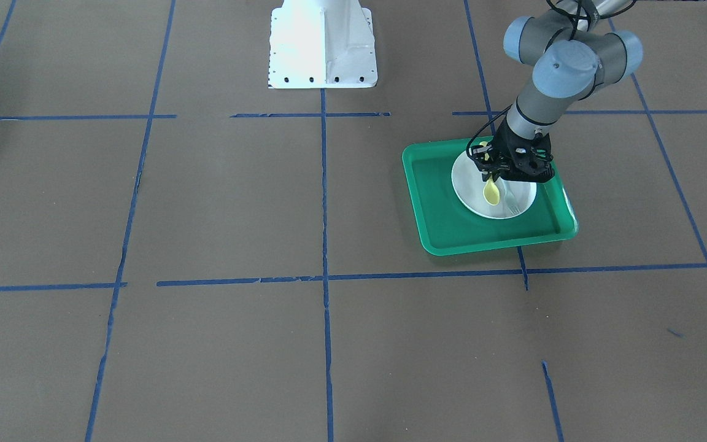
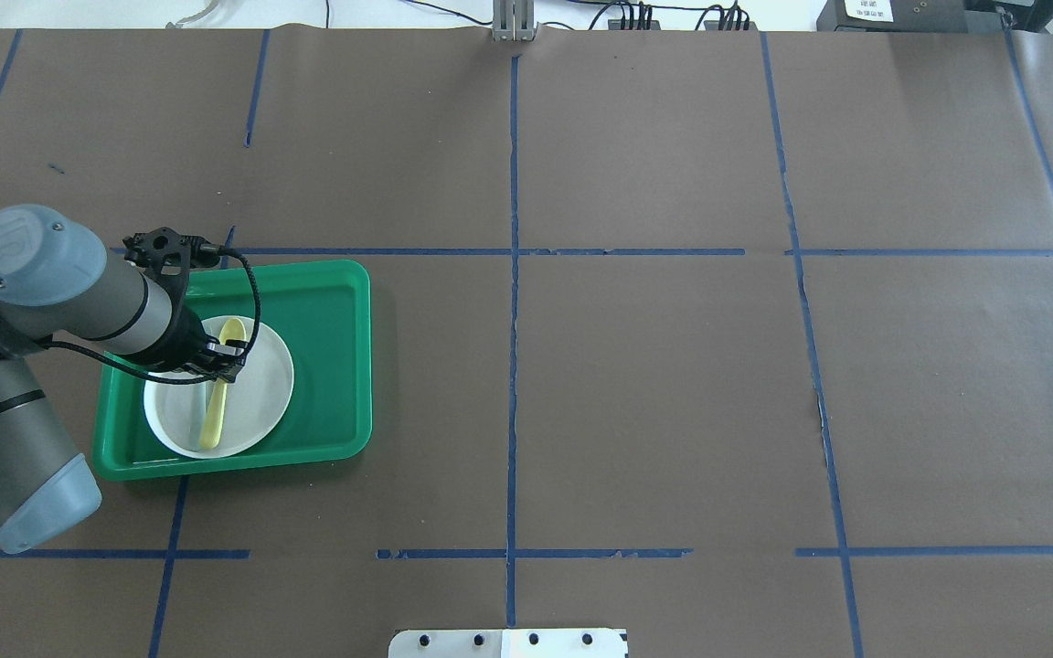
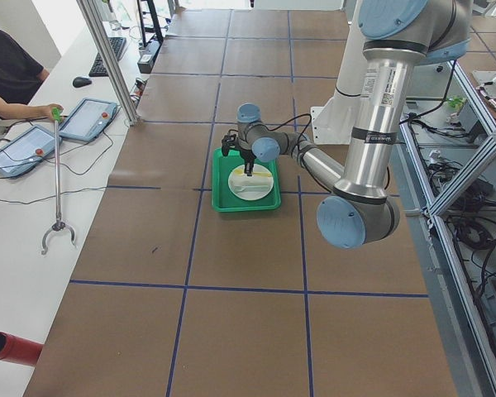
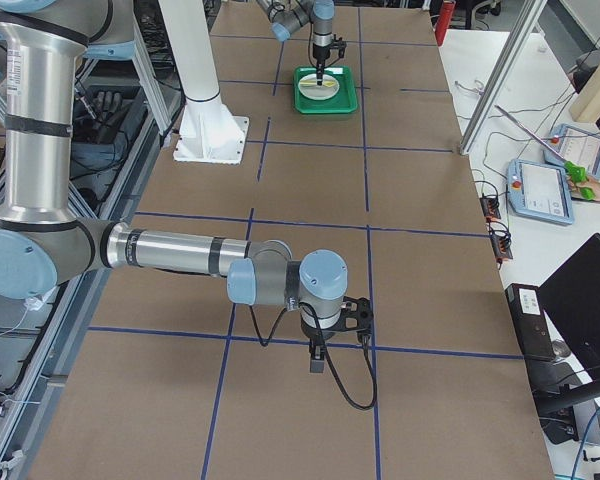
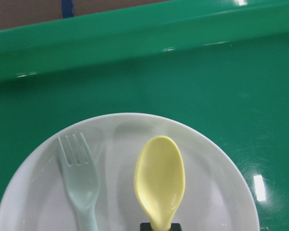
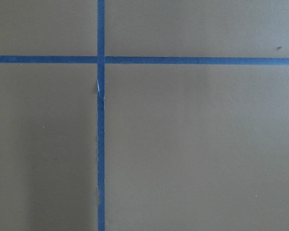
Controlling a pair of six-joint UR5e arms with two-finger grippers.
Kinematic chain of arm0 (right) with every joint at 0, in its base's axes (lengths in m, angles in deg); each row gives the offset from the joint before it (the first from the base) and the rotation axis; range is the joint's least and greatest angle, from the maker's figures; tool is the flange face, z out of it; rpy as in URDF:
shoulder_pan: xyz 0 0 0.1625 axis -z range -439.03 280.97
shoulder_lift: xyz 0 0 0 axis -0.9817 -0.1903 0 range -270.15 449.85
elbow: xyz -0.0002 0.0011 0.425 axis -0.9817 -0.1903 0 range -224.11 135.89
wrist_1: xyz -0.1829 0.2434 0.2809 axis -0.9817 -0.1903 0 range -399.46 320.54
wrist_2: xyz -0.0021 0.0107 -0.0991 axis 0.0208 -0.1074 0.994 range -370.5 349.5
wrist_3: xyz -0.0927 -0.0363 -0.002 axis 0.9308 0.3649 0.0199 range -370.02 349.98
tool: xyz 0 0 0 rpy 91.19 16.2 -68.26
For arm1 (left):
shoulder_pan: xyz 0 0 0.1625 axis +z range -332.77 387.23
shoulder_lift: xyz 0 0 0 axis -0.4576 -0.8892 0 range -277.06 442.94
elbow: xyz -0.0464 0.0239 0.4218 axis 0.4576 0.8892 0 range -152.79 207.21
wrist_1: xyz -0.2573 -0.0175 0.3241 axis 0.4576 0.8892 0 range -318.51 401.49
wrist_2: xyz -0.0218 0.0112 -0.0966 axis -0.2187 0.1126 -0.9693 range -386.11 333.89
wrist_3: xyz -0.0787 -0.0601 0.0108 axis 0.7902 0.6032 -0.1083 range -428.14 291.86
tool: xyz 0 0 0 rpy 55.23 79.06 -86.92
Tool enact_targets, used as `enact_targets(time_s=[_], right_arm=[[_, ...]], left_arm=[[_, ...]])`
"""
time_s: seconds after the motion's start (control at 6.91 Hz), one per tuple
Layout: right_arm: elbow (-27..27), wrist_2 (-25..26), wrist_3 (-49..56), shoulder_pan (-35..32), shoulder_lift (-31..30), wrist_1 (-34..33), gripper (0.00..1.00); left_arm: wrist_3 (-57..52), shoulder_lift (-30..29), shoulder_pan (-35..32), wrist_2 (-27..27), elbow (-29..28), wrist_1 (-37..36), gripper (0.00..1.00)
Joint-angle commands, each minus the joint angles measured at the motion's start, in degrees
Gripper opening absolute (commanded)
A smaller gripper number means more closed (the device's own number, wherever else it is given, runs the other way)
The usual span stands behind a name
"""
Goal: Place spoon
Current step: 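Lift the spoon off the plate and lower it onto the tray beside the plate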
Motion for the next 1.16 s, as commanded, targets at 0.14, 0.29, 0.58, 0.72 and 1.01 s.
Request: enact_targets(time_s=[0.14,0.29,0.58,0.72,1.01], right_arm=[[0.0,0.0,0.0,0.0,0.0,0.0,1.0],[0.0,0.0,0.0,0.0,0.0,0.0,1.0],[0.0,0.0,0.0,0.0,0.0,0.0,1.0],[0.0,0.0,0.0,0.0,0.0,0.0,1.0],[0.0,0.0,0.0,0.0,0.0,0.1,1.0]], left_arm=[[-3.4,-7.6,-2.7,-2.9,4.1,-15.3,0.0],[0.2,-10.8,-2.4,-2.9,1.4,-14.8,0.0],[3.9,-15.4,-1.3,-2.9,-4.9,-10.8,0.0],[4.7,-15.3,-1.0,-2.8,-8.7,-5.3,0.0],[5.8,-15.3,-0.6,-2.7,-13.8,0.2,0.0]])
